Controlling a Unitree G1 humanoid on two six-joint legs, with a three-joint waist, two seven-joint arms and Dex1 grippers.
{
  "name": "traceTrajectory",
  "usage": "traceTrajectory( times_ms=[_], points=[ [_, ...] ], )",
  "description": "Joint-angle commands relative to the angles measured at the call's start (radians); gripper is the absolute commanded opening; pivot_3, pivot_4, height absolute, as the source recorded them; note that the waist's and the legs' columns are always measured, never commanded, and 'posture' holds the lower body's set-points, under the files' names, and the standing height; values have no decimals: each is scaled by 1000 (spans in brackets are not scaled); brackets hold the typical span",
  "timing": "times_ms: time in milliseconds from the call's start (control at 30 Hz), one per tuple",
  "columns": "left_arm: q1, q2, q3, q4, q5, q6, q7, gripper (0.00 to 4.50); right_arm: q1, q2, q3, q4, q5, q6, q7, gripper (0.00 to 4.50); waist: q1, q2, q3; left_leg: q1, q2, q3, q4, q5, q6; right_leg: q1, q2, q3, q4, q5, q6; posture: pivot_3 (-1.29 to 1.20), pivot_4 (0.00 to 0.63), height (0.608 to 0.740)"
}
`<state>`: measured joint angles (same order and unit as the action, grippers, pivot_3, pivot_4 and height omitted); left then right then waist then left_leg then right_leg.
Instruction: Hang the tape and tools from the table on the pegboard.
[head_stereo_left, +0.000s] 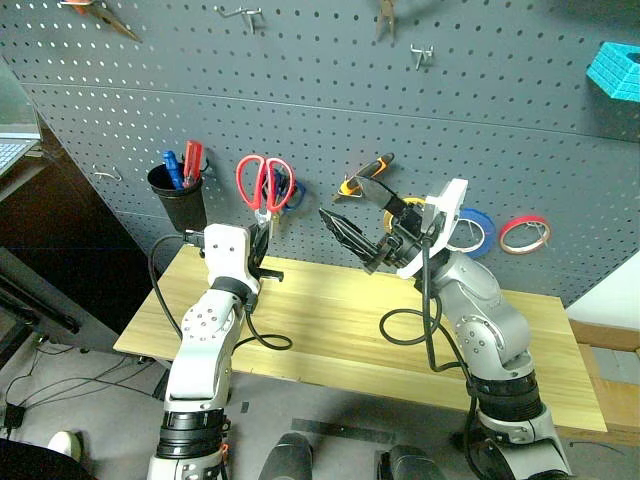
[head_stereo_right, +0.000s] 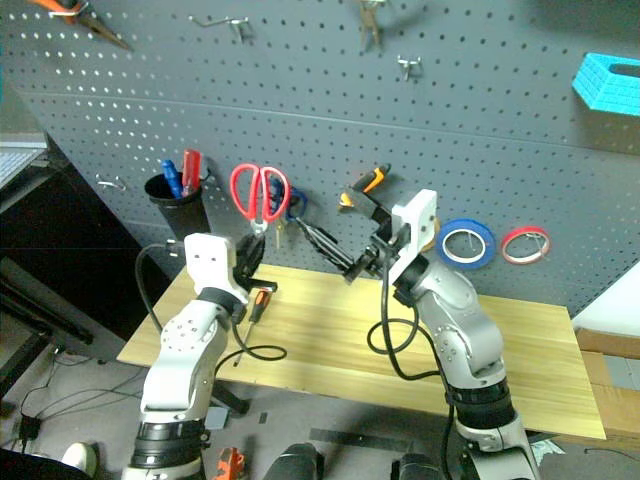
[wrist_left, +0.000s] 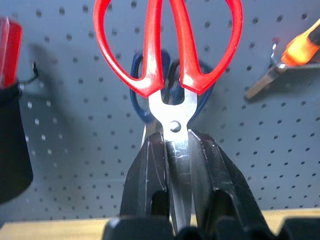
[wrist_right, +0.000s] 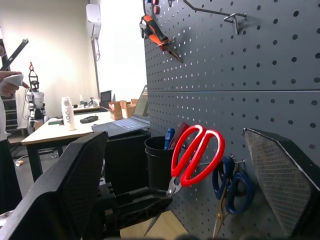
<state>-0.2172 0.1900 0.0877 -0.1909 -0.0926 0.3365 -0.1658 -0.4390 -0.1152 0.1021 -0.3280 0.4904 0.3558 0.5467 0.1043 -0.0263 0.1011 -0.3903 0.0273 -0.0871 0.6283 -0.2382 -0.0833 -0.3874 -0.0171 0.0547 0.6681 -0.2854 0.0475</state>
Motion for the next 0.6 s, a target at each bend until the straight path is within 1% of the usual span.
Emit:
traceTrajectory(
  times_ms=[33,167,233,367,567,600],
  points=[
    [-58,-3,0,11,-32,69,-12,263,-6,-5,-7,-45,0,-7,-16,4500,-1,0,0,0,0,0,0,0,0,0,0,0,1,0,0,209,31,740],
    [-110,10,-16,55,-17,83,-16,263,-10,-8,-4,-39,-5,-9,-26,4500,-6,0,0,3,0,0,2,0,0,0,1,1,6,0,0,201,34,740],
    [-124,10,-12,65,-18,78,-18,999,-9,-9,-3,-41,-5,-9,-29,4500,-12,0,0,6,0,1,2,0,0,1,1,3,8,-1,-1,192,36,740],
    [-147,18,3,87,-21,68,-22,2267,-3,-14,-1,-49,-7,-7,-34,4500,-27,0,0,8,0,3,2,0,0,2,1,5,10,-1,-1,184,43,740],
    [-107,23,1,89,-19,60,-30,4440,22,-39,0,-60,-7,2,-31,4500,-36,0,0,9,0,4,1,0,0,1,2,7,10,-1,-1,172,60,740],
    [-85,21,1,88,-18,60,-28,4485,31,-49,2,-63,-6,8,-24,4500,-38,0,0,9,0,4,1,0,0,1,2,8,10,-1,-1,171,68,740]
  ],
)
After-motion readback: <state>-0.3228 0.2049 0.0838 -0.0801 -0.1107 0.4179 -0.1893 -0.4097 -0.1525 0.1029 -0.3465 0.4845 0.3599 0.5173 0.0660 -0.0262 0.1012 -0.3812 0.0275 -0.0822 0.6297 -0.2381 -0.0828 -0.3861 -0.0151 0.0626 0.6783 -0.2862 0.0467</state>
